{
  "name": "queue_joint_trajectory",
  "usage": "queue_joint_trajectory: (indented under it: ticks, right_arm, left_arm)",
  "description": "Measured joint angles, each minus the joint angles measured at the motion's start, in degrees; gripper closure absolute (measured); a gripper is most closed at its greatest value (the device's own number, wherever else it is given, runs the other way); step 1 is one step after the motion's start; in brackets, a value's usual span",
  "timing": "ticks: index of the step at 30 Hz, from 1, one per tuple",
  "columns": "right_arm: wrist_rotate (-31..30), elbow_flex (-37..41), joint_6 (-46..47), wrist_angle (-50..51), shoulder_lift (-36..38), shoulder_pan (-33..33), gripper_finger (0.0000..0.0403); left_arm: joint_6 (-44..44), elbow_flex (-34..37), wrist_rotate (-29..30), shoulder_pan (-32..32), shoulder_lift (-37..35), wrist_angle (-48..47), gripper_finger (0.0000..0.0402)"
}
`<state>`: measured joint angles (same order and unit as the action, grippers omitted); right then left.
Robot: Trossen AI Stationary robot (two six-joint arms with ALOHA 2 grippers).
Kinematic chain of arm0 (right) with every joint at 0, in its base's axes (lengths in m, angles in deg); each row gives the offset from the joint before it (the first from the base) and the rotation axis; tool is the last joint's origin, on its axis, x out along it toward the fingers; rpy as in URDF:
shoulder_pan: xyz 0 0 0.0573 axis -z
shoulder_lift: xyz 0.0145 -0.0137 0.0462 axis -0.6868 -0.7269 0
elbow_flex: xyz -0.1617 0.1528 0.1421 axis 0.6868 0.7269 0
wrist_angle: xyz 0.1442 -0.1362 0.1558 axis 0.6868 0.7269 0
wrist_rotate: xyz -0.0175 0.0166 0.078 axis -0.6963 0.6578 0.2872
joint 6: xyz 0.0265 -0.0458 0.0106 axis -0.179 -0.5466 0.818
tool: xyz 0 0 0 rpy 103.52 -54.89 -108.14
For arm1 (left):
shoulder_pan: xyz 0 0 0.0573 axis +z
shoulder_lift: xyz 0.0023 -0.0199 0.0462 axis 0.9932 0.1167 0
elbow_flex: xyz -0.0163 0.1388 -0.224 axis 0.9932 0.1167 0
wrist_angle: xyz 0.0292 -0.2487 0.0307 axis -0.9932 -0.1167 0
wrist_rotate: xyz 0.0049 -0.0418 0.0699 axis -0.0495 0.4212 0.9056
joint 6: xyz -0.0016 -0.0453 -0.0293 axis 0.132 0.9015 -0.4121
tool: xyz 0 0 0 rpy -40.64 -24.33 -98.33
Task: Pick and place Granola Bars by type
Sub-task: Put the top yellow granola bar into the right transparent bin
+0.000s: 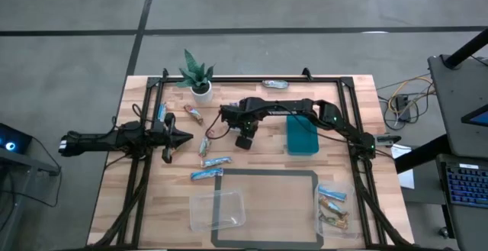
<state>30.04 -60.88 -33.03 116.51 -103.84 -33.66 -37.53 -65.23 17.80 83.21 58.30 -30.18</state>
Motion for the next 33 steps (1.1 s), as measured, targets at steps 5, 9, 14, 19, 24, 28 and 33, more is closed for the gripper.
queue_joint_trajectory:
  ticks: [5,9,14,19,24,28,33]
  right_arm:
    - [-0.3,-7.6,-1.8,9.7,1.0,-0.7,0.0386]
    - [-0.4,-14.3,-1.6,15.6,2.3,-1.9,0.0387]
    - [-0.4,-15.2,1.5,20.0,6.6,-4.5,0.0389]
    - [-0.6,-15.1,6.5,22.4,11.2,-7.2,0.0390]
    - [-0.8,-15.0,11.5,22.5,13.8,-10.4,0.0390]
    - [-0.8,-15.0,15.3,22.5,15.1,-12.9,0.0390]
    - [0.2,-15.0,19.6,22.4,16.1,-17.0,0.0390]
  left_arm:
    - [0.0,0.0,0.0,0.0,0.0,0.0,0.0402]
    - [0.0,0.0,0.0,0.0,0.0,0.0,0.0402]
    - [0.0,0.0,0.0,0.0,0.0,0.0,0.0402]
    - [0.0,0.0,0.0,0.0,0.0,0.0,0.0402]
    - [0.0,0.0,0.0,0.0,0.0,0.0,0.0402]
    - [0.0,0.0,0.0,0.0,0.0,0.0,0.0402]
    - [0.0,0.0,0.0,0.0,0.0,0.0,0.0402]
